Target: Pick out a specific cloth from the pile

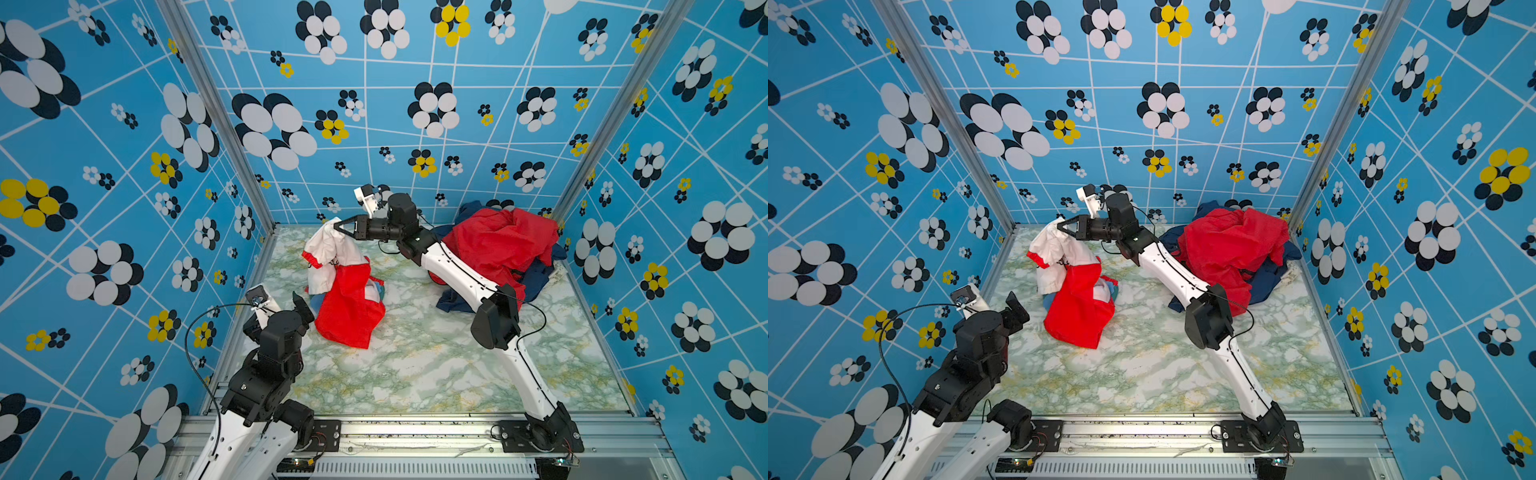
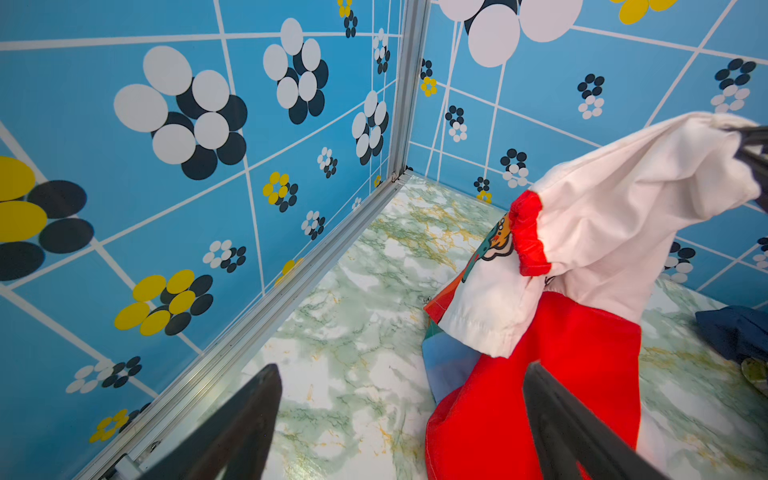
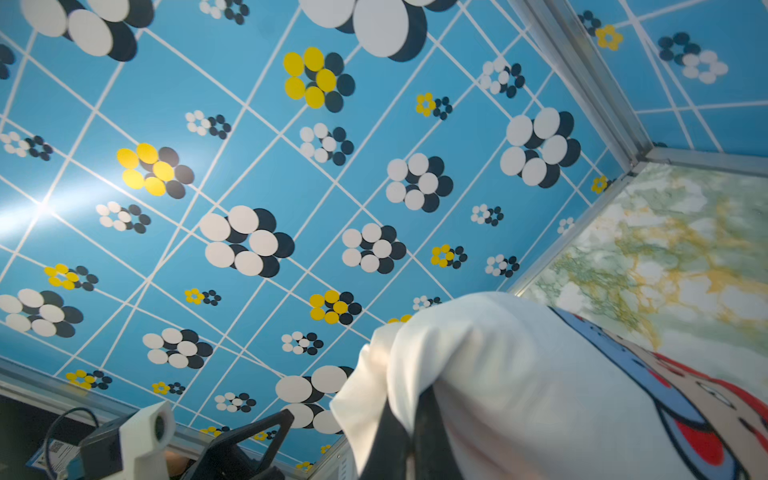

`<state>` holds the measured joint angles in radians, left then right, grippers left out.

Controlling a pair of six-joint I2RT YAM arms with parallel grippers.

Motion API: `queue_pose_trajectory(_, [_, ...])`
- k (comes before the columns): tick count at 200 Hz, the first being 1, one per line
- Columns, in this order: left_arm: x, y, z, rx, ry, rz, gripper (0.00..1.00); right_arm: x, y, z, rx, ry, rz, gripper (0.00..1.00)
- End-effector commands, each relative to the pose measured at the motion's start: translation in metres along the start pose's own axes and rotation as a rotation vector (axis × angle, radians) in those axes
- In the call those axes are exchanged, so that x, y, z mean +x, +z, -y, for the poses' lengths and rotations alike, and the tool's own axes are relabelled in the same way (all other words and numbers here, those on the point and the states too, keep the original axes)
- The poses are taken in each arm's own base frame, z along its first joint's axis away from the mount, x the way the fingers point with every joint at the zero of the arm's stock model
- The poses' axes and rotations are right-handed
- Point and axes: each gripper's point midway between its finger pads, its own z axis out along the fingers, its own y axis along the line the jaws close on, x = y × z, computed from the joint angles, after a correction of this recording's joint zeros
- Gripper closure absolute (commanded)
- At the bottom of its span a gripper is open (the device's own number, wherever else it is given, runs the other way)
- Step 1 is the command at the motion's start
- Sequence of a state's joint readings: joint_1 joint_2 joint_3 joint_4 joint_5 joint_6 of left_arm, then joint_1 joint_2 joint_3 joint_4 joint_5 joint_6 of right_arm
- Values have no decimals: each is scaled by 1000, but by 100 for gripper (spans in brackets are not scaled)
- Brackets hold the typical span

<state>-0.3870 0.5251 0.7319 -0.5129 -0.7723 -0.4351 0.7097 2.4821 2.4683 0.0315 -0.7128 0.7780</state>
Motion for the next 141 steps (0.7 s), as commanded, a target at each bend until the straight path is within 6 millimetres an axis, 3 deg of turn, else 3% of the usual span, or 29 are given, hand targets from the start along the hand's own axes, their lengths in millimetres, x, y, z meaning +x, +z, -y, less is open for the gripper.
queue_pose_trajectory(1, [1,2,-2,-21,-4,4,8,19,6,11,36,-2,-44,100])
queue_pose_trajectory(31, [3,3,-1,-17,-4,4,8,68,6,34,152,-33,-147,100])
queue_pose_trajectory(91, [10,8,8,1,4,-25,8,166,-16,79,342,2,-336,100])
queue_pose_trajectory(141, [16,10,11,18,0,-45,8,216,-32,114,455,91,-403,100])
